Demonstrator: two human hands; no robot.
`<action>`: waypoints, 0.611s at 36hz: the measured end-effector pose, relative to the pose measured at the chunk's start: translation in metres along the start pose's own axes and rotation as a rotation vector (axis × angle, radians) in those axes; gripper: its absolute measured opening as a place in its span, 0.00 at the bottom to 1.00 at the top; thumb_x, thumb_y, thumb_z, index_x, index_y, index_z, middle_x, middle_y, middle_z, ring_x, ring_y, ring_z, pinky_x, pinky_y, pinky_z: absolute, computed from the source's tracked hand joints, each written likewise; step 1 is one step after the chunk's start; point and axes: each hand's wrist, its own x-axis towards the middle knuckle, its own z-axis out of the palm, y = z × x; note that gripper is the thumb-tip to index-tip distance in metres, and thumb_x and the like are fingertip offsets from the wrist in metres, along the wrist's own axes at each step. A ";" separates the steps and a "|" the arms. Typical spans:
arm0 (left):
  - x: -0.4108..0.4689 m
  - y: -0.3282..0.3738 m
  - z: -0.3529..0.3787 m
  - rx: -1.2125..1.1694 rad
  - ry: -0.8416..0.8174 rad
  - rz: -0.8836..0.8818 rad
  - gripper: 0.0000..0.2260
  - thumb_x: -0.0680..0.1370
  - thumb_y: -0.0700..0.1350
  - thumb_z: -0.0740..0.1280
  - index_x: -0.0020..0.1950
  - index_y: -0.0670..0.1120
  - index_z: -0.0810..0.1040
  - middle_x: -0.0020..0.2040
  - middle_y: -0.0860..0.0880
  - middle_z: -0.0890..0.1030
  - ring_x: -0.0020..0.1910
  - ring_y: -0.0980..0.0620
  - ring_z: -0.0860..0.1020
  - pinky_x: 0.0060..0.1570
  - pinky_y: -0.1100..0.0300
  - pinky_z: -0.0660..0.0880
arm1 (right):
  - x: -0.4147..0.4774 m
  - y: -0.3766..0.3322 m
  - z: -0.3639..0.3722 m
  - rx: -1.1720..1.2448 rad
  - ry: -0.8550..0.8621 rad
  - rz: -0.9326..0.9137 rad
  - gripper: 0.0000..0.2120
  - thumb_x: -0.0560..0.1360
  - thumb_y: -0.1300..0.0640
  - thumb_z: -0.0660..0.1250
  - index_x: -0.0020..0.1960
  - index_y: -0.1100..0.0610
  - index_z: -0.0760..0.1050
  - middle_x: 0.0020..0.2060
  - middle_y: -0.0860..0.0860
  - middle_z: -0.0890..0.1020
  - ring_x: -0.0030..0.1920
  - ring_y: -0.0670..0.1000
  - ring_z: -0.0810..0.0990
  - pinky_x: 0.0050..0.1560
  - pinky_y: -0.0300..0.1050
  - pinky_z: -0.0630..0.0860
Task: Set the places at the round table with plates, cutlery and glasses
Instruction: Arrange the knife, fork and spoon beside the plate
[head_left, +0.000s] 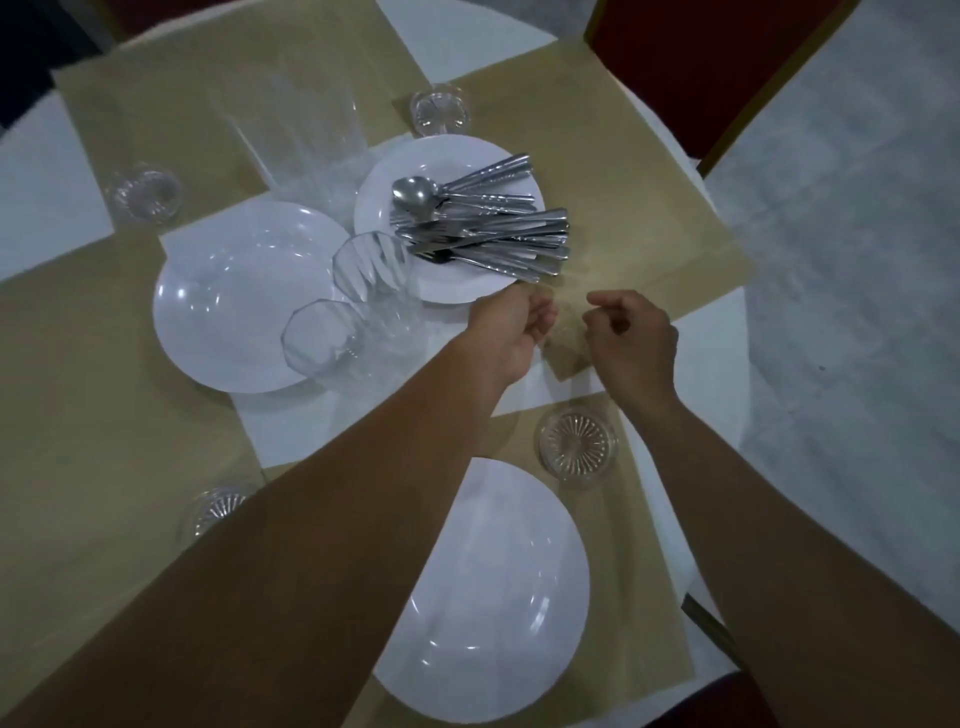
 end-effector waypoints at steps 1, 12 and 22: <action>0.001 0.001 0.002 -0.017 0.009 -0.011 0.06 0.80 0.35 0.61 0.54 0.36 0.77 0.42 0.43 0.78 0.37 0.51 0.76 0.38 0.64 0.75 | 0.006 -0.001 0.002 0.010 -0.010 0.001 0.12 0.77 0.61 0.65 0.56 0.52 0.84 0.46 0.48 0.86 0.47 0.43 0.83 0.50 0.28 0.76; 0.006 -0.003 -0.006 -0.039 0.049 -0.029 0.13 0.82 0.52 0.63 0.46 0.44 0.77 0.40 0.44 0.81 0.38 0.50 0.77 0.35 0.61 0.75 | 0.036 -0.016 0.030 0.123 -0.068 0.078 0.07 0.77 0.55 0.68 0.52 0.47 0.83 0.47 0.43 0.86 0.49 0.44 0.85 0.58 0.50 0.82; -0.022 -0.027 -0.041 -0.048 0.007 0.017 0.05 0.81 0.43 0.66 0.50 0.41 0.77 0.39 0.45 0.82 0.31 0.55 0.78 0.34 0.65 0.74 | 0.044 -0.029 0.049 0.326 0.049 0.290 0.07 0.69 0.56 0.79 0.42 0.52 0.81 0.37 0.50 0.87 0.39 0.51 0.87 0.46 0.50 0.85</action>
